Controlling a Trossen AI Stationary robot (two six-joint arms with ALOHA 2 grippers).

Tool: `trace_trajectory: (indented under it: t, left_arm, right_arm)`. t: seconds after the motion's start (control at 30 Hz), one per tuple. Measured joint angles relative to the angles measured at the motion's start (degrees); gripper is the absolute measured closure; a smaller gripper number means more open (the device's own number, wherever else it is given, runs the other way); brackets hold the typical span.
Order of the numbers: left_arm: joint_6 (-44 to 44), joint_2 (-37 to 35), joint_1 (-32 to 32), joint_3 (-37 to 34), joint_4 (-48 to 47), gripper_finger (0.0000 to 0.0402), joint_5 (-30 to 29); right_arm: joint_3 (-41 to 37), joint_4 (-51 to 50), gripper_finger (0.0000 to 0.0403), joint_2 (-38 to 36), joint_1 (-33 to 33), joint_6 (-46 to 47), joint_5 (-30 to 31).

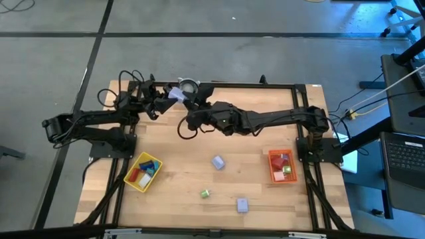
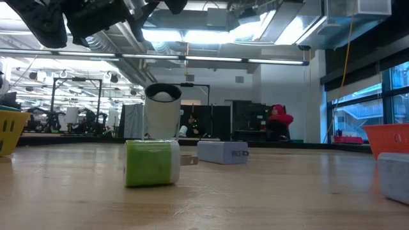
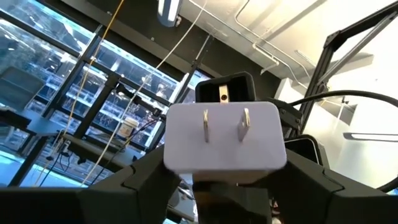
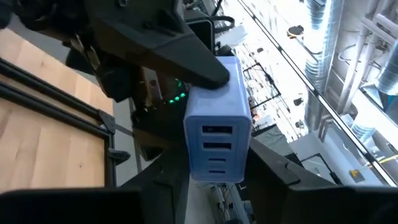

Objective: Pick & Place Office items
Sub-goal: Put the bottom left white charger adapter into the orange basket

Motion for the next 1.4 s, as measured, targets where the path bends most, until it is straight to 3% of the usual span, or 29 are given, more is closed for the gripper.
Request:
trace_trajectory:
  t: [0.23,0.4,0.5,0.83,1.0,1.27,1.4]
  left_arm:
    - [0.2,0.0,0.1,0.0,0.0,0.0168,0.7]
    - [-0.1,-0.7,1.4,0.0,0.5,0.0167,5.3]
    - [-0.1,-2.0,1.9,0.0,0.5,0.0167,8.4]
    - [-0.6,-9.6,2.4,-0.1,0.0,0.017,26.4]
    - [-1.3,-11.5,2.4,0.0,-1.6,0.0179,33.3]
    - [1.1,-11.9,2.3,0.0,-8.5,0.0189,34.8]
    - [4.7,-11.9,2.3,0.0,-12.2,0.019,34.0]
  right_arm:
    - [0.0,-4.5,0.0282,-2.7,0.0,2.4,0.6]
    - [0.0,-12.0,0.0282,-7.6,-0.5,8.3,5.1]
    - [0.1,-19.3,0.0282,-11.6,-0.7,13.7,4.8]
    - [0.1,-55.2,0.0282,-25.9,-1.0,42.4,6.1]
    - [0.1,-74.4,0.0282,-30.0,0.2,59.2,3.9]
    - [-0.2,-99.3,0.0282,-30.6,6.9,83.3,1.0]
    - [-4.4,-101.5,0.0282,-31.9,11.8,92.4,-4.5]
